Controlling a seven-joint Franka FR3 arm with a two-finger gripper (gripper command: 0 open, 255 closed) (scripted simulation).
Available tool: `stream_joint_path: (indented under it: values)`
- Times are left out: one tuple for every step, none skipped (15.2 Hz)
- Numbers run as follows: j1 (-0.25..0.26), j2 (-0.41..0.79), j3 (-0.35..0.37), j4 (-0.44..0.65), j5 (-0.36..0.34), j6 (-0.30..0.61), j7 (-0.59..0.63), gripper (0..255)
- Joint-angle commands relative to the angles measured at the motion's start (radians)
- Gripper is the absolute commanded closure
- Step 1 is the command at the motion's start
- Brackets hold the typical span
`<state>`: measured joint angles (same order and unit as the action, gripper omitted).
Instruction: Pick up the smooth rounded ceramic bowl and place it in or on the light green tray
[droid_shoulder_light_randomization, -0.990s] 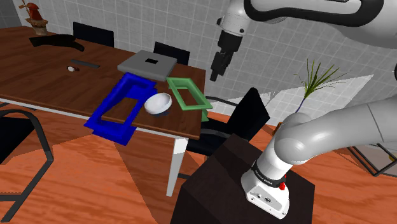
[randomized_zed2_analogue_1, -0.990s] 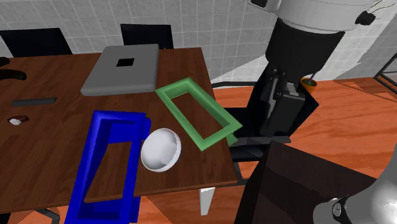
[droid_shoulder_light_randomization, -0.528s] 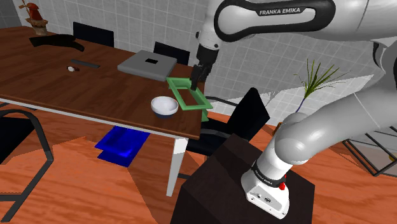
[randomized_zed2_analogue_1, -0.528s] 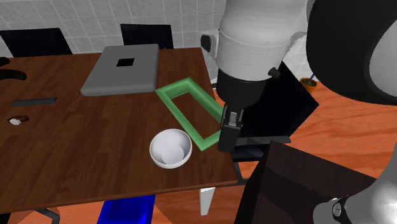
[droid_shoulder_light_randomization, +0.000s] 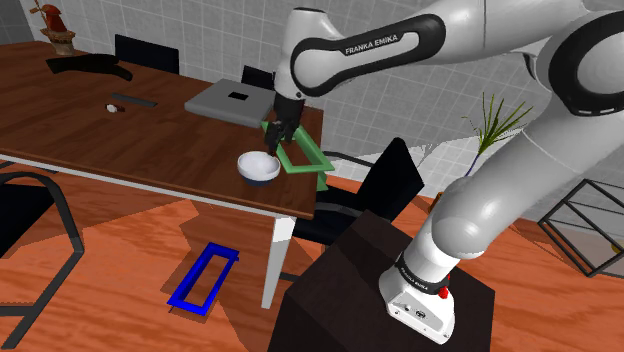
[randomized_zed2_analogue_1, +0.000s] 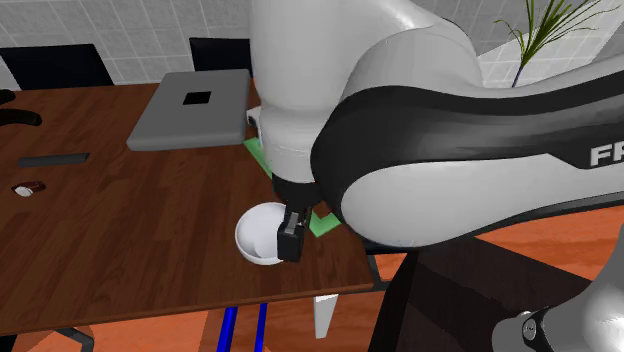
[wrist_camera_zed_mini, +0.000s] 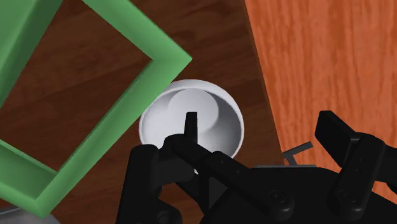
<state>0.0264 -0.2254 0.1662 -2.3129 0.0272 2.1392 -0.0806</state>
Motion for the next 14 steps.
stream_joint_path:
  values:
    - [0.001, 0.077, 0.012, 0.035, -0.019, 0.045, 0.017, 0]
    - [0.001, 0.115, 0.018, 0.052, -0.031, 0.066, 0.025, 0]
    - [0.002, 0.154, 0.022, 0.071, -0.043, 0.086, 0.034, 0]
    - [0.003, 0.193, 0.026, 0.091, -0.056, 0.104, 0.043, 0]
    - [0.005, 0.231, 0.029, 0.113, -0.07, 0.122, 0.053, 0]
    - [0.007, 0.27, 0.032, 0.136, -0.084, 0.137, 0.063, 0]
    - [0.011, 0.309, 0.033, 0.16, -0.099, 0.152, 0.073, 0]
    - [0.013, 0.336, 0.034, 0.178, -0.11, 0.161, 0.08, 0]
    - [0.014, 0.345, 0.032, 0.173, -0.113, 0.173, 0.082, 0]
    - [0.015, 0.353, 0.032, 0.17, -0.116, 0.185, 0.084, 0]
    - [0.015, 0.362, 0.031, 0.166, -0.119, 0.197, 0.086, 0]
    - [0.015, 0.371, 0.03, 0.162, -0.122, 0.209, 0.089, 0]
    - [0.015, 0.38, 0.029, 0.159, -0.126, 0.221, 0.091, 0]
    - [0.016, 0.389, 0.028, 0.156, -0.129, 0.233, 0.093, 0]
